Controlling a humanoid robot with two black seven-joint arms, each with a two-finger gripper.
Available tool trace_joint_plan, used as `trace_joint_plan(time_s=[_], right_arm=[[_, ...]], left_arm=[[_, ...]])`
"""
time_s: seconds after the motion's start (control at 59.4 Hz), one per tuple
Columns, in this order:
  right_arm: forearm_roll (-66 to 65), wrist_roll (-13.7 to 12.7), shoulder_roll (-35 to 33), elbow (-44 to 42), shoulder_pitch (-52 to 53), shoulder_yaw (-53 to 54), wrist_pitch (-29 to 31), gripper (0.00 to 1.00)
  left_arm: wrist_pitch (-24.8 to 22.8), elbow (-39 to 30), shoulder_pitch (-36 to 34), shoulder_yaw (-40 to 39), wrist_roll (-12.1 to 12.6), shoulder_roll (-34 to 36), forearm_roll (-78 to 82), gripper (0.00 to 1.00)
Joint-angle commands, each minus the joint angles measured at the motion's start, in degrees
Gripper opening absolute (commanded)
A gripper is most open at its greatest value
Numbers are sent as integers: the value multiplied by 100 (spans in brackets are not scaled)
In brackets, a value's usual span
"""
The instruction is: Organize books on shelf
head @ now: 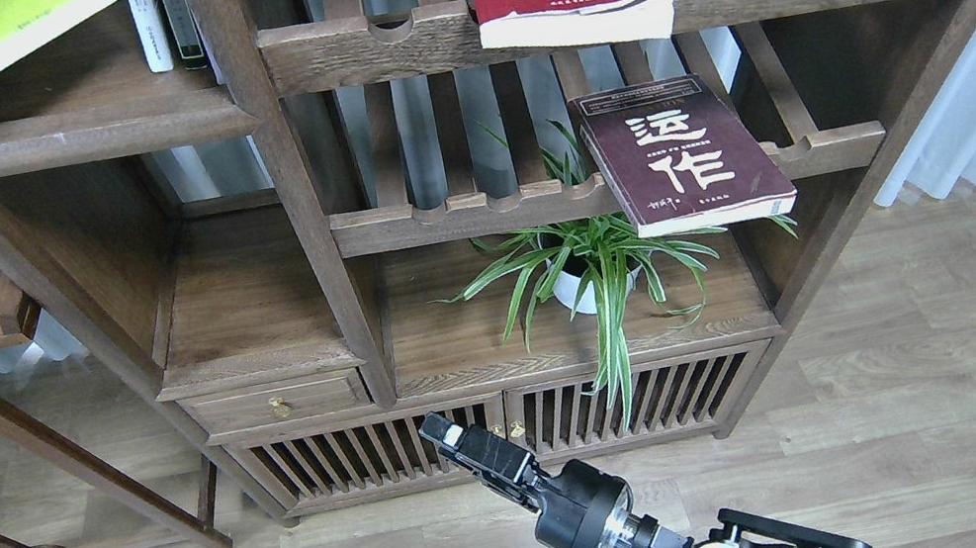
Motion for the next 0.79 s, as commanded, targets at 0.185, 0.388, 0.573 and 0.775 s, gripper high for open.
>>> trace_joint_plan(time_s=[0.185,0.388,0.573,0.775], right_arm=[[-34,0,0,27,-43,-8,0,75],[-78,0,0,36,-105,-8,0,75],[-87,0,0,98,-140,-8,0,75],[-87,0,0,98,-167,0,0,75]], left_arm=[[669,441,-310,425,1,-53,19,1],[740,907,-591,707,1,-61,19,1],[740,1065,-653,786,1,-97,19,1],[740,1372,-855,786,1,-413,19,1]])
